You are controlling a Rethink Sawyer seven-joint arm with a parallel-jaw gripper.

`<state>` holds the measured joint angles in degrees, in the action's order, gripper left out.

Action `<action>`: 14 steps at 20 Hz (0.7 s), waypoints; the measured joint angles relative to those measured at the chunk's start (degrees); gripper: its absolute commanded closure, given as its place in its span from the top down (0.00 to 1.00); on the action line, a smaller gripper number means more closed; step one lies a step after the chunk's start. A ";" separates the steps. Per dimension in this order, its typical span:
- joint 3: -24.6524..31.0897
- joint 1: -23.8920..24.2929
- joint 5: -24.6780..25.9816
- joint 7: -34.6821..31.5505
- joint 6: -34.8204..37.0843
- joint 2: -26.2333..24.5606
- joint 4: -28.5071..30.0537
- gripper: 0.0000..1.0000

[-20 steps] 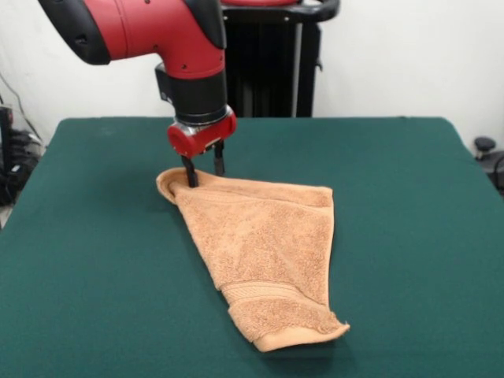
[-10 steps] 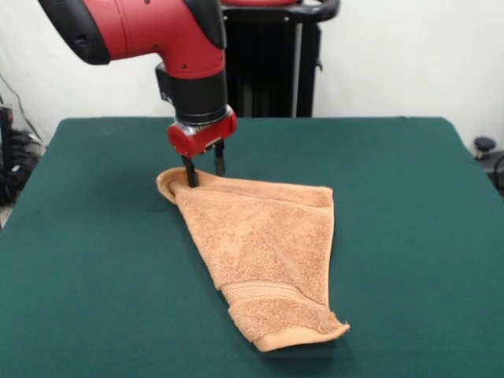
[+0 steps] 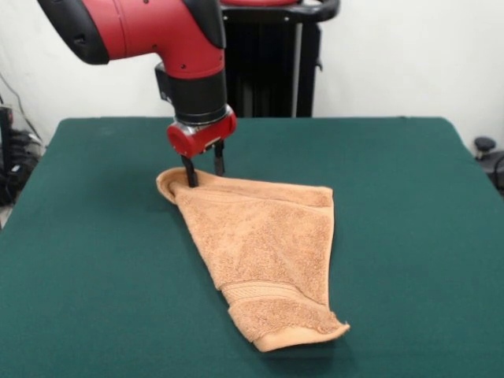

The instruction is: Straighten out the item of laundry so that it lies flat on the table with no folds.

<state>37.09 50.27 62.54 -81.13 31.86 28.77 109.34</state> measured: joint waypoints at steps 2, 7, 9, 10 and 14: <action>0.00 0.00 -0.01 0.00 0.00 0.00 0.00 1.00; -0.01 0.10 -0.75 0.00 0.02 0.00 0.00 1.00; -0.01 0.17 -1.04 0.00 0.02 0.01 0.00 1.00; -0.01 0.22 -1.18 0.00 0.02 0.01 0.00 1.00; -0.02 0.34 -1.37 0.00 0.02 0.02 0.02 1.00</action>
<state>37.08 50.61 61.17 -81.13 31.88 28.79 109.35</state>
